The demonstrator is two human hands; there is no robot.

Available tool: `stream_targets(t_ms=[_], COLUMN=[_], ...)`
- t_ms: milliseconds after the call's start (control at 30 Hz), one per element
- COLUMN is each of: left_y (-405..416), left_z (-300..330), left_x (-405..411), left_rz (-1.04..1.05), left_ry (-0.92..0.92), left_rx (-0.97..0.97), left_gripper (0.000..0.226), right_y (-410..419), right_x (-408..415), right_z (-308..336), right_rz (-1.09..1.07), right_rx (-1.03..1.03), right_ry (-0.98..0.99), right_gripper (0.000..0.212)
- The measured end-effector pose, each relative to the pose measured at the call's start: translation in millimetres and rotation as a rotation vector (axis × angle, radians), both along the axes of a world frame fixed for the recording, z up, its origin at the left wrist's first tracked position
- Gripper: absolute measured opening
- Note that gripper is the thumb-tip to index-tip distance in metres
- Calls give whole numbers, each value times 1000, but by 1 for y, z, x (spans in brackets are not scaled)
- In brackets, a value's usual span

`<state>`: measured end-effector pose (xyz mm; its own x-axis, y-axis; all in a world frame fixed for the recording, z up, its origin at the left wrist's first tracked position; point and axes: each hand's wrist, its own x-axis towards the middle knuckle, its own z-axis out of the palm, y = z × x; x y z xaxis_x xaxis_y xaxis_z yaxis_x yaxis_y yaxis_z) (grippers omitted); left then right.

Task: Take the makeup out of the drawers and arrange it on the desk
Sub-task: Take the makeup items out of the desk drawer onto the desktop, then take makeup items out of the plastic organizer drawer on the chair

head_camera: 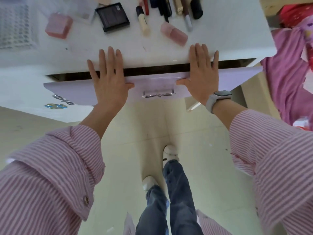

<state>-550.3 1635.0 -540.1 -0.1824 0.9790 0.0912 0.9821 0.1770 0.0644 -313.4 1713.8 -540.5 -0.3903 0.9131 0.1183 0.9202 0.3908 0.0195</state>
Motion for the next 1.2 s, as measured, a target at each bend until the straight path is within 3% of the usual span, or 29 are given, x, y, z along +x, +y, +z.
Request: stream_targets(t_ms=[267, 433, 567, 700, 800, 900, 1000, 1200], left_y=[20, 18, 21, -5, -53, -114, -199, -434], left_z=[-18, -16, -6, 25, 51, 86, 130, 232], left_x=[-3, -5, 3, 26, 42, 36, 16, 13], left_rz=[57, 66, 95, 161, 305, 500, 702, 1162], left_ry=[220, 237, 122, -170, -322, -410, -427, -286], left_rx=[246, 227, 158, -4, 30, 122, 217, 422], left_gripper=[67, 65, 64, 59, 61, 55, 48, 38], right_y=[21, 23, 20, 3, -29, -65, -116, -304], right_x=[-8, -5, -11, -22, -29, -63, -112, -202], right_z=[-2, -1, 6, 34, 57, 93, 135, 229], right_rz=[33, 60, 12, -109, -136, 134, 474, 1083], right_rx=[270, 240, 179, 20, -117, -297, -569, -666], right_ry=[39, -130, -118, 61, 211, 331, 306, 212], right_gripper=[72, 77, 73, 36, 35, 36, 36, 28])
